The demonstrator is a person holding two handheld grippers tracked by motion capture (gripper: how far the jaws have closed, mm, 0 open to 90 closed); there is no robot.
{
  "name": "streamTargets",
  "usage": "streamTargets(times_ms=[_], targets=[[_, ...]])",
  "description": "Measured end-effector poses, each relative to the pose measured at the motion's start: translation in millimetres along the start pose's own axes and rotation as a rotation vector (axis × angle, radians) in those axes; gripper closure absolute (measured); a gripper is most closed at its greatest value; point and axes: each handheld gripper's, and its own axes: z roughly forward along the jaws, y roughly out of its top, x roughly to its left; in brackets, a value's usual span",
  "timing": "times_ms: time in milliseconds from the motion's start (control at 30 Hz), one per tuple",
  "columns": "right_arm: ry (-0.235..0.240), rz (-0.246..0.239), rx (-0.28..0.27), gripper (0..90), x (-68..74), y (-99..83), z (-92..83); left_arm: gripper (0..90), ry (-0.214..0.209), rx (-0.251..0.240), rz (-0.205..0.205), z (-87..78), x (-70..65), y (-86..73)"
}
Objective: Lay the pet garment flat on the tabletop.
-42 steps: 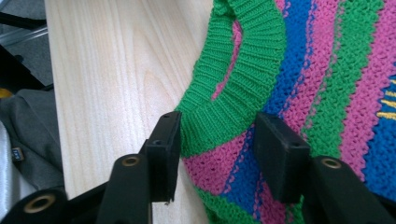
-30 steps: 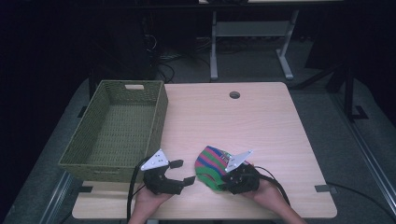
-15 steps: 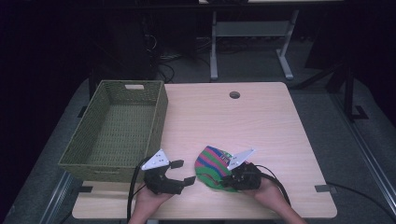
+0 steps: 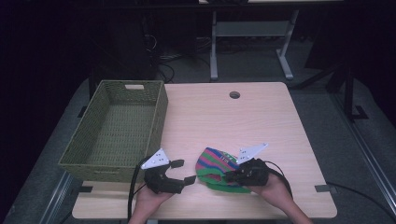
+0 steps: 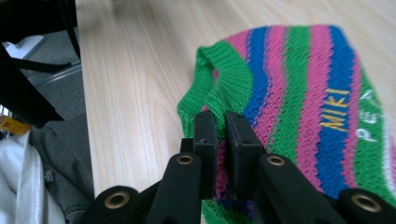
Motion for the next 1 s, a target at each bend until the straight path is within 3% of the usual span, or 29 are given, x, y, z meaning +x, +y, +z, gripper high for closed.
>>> streamTargets(times_ms=[667, 1000], targets=[[-0.006, -0.009, -0.096, 83.4, -7.5, 19.4, -44.7, 20.5, -0.045, 0.013, 0.029, 9.7, -10.3, 5.7], [-0.005, -0.012, -0.108, 83.3, -12.5, 25.3, -58.2, 22.3, -0.066, 0.01, 0.035, 15.1, -13.2, 11.1]])
